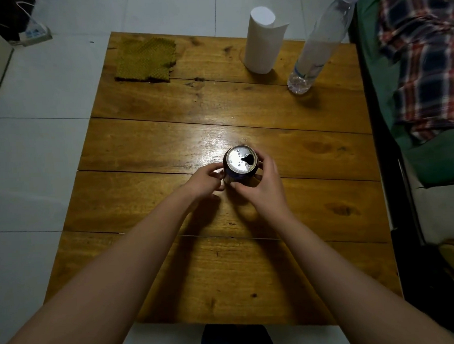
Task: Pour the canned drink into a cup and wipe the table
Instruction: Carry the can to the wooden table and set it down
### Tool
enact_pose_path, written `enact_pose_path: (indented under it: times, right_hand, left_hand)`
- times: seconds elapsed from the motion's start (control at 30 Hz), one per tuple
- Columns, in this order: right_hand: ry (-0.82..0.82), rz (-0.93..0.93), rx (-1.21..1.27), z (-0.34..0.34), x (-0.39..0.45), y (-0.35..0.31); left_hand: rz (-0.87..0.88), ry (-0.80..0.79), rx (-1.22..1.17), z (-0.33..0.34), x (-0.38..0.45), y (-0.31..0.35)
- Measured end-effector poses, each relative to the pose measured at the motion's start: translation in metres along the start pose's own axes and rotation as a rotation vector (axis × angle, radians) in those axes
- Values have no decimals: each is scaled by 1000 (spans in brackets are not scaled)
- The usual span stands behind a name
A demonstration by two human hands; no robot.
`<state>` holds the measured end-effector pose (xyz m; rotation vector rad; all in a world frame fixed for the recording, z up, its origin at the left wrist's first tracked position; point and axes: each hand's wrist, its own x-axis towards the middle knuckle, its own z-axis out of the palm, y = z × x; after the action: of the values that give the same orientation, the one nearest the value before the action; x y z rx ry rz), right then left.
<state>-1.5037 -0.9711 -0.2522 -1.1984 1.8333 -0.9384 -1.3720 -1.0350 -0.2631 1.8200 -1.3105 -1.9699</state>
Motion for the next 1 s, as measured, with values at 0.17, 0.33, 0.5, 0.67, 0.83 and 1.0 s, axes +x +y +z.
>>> enact_pose_path:
  times: [0.17,0.33,0.5,0.67,0.83,1.0]
  right_hand:
    - [-9,5,-30,-1,-1,-1]
    - [-86,9,-184,-14,-6,-8]
    - [-139,19,-378,-39,-22,-29]
    - [-172,-154,-612,-63,-49,-69]
    - [-273,-462,-850,-69,-91,-118]
    - [-414,-701,-974,-63,-145,-149]
  left_hand:
    - [9,-7,4,0,-1,-2]
    - [35,-8,32,-5,-18,-2]
    - [104,83,143,-23,-57,0]
    - [206,198,425,-47,-114,-5]
    - [247,359,829,-58,-198,-10]
    - [255,557,1127,-56,-287,-36]
